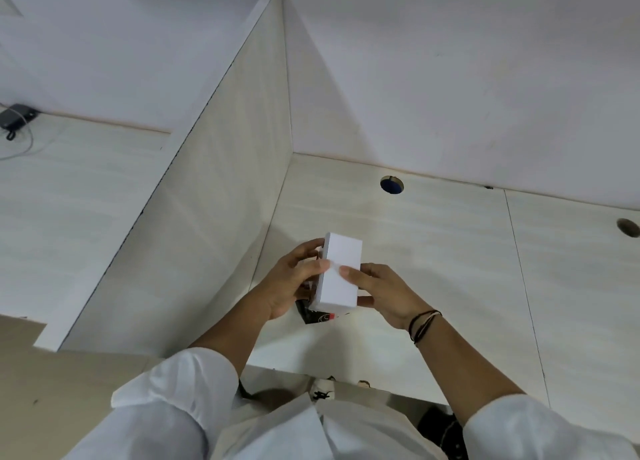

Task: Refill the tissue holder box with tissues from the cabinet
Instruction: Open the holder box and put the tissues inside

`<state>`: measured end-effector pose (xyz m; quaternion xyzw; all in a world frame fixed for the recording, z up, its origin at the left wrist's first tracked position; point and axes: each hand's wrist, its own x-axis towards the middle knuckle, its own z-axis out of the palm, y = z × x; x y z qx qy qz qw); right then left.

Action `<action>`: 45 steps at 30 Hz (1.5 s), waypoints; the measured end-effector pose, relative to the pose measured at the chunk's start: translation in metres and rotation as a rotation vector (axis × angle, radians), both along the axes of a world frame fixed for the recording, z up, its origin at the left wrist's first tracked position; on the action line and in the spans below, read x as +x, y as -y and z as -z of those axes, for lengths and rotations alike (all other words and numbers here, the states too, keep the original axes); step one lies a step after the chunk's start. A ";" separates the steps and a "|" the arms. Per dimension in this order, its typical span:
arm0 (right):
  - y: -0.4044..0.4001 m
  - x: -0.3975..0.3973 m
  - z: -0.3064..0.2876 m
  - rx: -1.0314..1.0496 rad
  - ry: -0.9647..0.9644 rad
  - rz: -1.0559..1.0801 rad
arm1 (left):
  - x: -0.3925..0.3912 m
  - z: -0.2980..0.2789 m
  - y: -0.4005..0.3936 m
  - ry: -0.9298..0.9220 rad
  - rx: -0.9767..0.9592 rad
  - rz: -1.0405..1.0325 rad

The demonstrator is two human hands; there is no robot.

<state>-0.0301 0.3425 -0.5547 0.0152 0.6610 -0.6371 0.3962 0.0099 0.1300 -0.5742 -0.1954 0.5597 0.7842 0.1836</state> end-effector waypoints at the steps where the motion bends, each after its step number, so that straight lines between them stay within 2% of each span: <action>1: -0.002 0.003 0.003 -0.021 0.029 0.029 | 0.003 0.003 0.003 0.006 0.027 -0.013; 7: -0.029 0.006 0.017 -0.221 0.264 0.188 | 0.019 0.010 0.036 0.073 0.341 -0.258; 9: -0.032 0.005 0.019 -0.226 0.255 0.172 | 0.020 0.017 0.043 0.158 0.327 -0.396; 10: -0.034 0.005 0.020 -0.223 0.247 0.165 | 0.019 0.021 0.043 0.187 0.272 -0.421; 14: -0.043 -0.003 0.021 -0.231 0.270 0.225 | 0.014 0.040 0.043 0.235 -0.195 -0.440; 16: -0.046 -0.006 0.024 -0.223 0.295 0.267 | 0.015 0.048 0.039 0.257 -0.316 -0.445; 19: -0.048 -0.007 0.027 -0.186 0.293 0.241 | 0.019 0.046 0.029 0.209 -0.795 -0.322; 20: -0.046 -0.007 0.027 -0.175 0.290 0.217 | 0.020 0.041 0.023 0.156 -0.870 -0.291; 22: -0.039 -0.006 0.030 -0.199 0.311 0.206 | 0.017 0.029 0.010 0.107 -0.764 -0.257; 24: -0.029 -0.003 0.036 -0.270 0.381 0.198 | 0.010 0.018 0.002 0.182 -0.549 -0.204; 26: -0.014 -0.002 0.036 -0.245 0.375 0.079 | 0.006 0.020 0.003 0.244 -0.395 -0.142; 28: -0.002 -0.009 0.035 -0.058 0.209 -0.056 | 0.011 0.020 0.007 0.262 -0.369 -0.172; 29: 0.002 -0.017 0.037 0.070 0.079 -0.053 | 0.013 0.027 0.011 0.265 -0.390 -0.206; 32: 0.010 -0.054 0.057 0.570 -0.260 0.164 | 0.022 0.036 0.020 0.276 -0.425 -0.334; 34: 0.016 -0.077 0.073 0.851 -0.265 0.031 | 0.026 0.040 0.023 0.291 -0.407 -0.401; 36: 0.028 -0.085 0.086 0.968 -0.181 -0.152 | 0.030 0.041 0.023 0.308 -0.372 -0.402; 43: 0.054 -0.093 0.103 0.814 -0.048 -0.162 | 0.035 0.044 0.026 0.345 -0.314 -0.391; 45: 0.049 -0.093 0.107 0.715 -0.011 -0.154 | 0.037 0.049 0.030 0.341 -0.315 -0.403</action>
